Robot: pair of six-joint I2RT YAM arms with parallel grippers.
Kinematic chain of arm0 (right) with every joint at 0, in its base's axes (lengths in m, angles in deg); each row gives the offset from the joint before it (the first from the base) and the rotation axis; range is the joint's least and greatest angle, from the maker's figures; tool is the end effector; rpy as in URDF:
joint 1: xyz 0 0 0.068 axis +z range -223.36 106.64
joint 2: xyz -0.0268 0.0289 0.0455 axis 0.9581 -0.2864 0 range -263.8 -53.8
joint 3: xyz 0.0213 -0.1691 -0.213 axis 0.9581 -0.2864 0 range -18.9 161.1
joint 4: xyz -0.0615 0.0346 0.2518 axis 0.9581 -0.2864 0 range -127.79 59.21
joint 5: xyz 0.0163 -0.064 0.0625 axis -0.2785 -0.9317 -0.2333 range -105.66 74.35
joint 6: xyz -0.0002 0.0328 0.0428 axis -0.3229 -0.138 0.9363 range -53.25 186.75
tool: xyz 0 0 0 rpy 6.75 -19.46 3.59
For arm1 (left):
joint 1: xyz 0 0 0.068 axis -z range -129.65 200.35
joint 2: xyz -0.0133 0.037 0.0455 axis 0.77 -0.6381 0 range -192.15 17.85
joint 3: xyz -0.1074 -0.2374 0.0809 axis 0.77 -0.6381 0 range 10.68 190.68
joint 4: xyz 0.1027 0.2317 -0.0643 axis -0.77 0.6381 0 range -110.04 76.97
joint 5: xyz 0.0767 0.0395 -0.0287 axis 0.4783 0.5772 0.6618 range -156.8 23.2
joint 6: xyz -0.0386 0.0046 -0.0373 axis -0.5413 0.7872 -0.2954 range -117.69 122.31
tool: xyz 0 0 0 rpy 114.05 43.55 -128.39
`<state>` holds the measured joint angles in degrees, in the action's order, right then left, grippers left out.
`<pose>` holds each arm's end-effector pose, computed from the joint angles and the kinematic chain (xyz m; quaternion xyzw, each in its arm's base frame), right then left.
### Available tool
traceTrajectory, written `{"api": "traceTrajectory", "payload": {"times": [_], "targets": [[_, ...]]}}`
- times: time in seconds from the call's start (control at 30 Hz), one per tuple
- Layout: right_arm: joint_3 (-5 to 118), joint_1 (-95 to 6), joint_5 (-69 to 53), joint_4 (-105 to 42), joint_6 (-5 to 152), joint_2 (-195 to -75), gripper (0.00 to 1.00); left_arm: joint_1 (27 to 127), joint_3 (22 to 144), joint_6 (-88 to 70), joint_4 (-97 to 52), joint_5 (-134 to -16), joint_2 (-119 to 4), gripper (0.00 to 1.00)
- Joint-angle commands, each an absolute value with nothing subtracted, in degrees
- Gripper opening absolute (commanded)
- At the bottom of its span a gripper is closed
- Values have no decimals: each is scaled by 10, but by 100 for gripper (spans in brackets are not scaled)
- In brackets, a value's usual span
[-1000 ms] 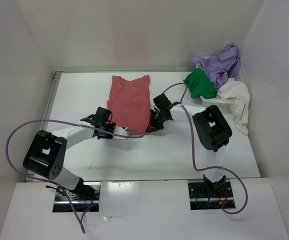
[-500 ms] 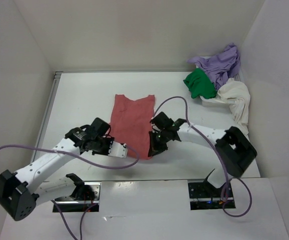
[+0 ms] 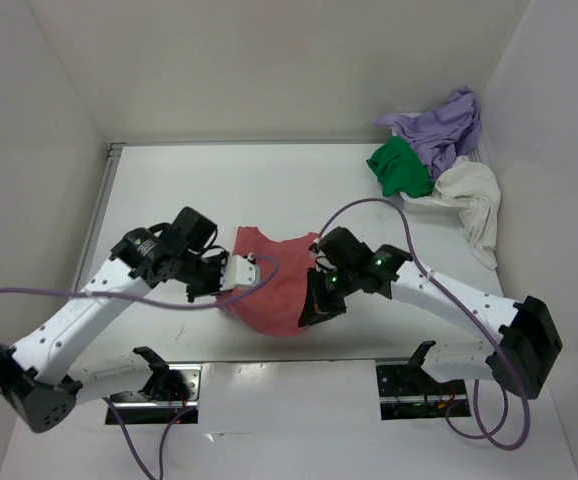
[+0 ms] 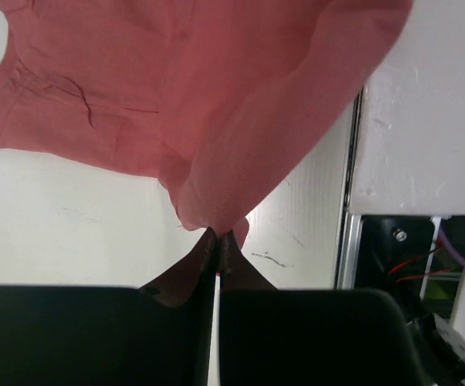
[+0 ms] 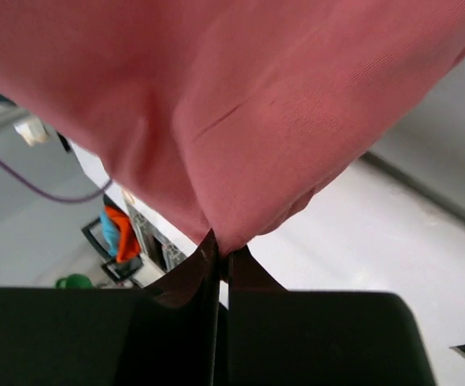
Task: Fold and stack the t-shirts
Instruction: Fold the long partially folded tshirt into a neat square
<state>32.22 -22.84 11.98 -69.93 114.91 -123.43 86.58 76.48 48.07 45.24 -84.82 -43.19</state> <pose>0.1374 0.1927 0.2510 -0.0857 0.9311 0.3547 0.0022 0.1422 -0.1179 0.3308 0.6567 0.6947 -0.1300 0.2631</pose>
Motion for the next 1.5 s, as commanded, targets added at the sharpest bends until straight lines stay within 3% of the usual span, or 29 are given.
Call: {"api": "traceTrajectory", "payload": {"times": [0.0, 0.23, 0.47, 0.97, 1.13, 1.27, 1.33, 1.4, 1.47], "targets": [[367, -301, 160, -735, 1105, -1268, 0, 844, 791, 421, 420, -886, -496, 0], [479, -438, 186, -792, 946, -1402, 0, 749, 876, 404, 317, -880, -625, 0], [566, -508, 247, -792, 885, -1517, 0, 704, 906, 375, 253, -874, -697, 0], [718, -565, 275, -793, 853, -1703, 0, 663, 922, 308, 116, -879, -803, 0], [730, -575, 275, -760, 879, -1730, 8, 658, 934, 303, 87, -867, -850, 0], [758, -581, 254, -739, 898, -1764, 21, 653, 939, 296, 68, -867, -878, 0], [766, -587, 248, -718, 908, -1772, 37, 653, 939, 296, 51, -862, -886, 0], [771, -600, 253, -686, 916, -1777, 43, 648, 934, 289, 40, -855, -892, 1], [777, -607, 248, -665, 923, -1777, 43, 642, 934, 278, 20, -848, -904, 6]]}}
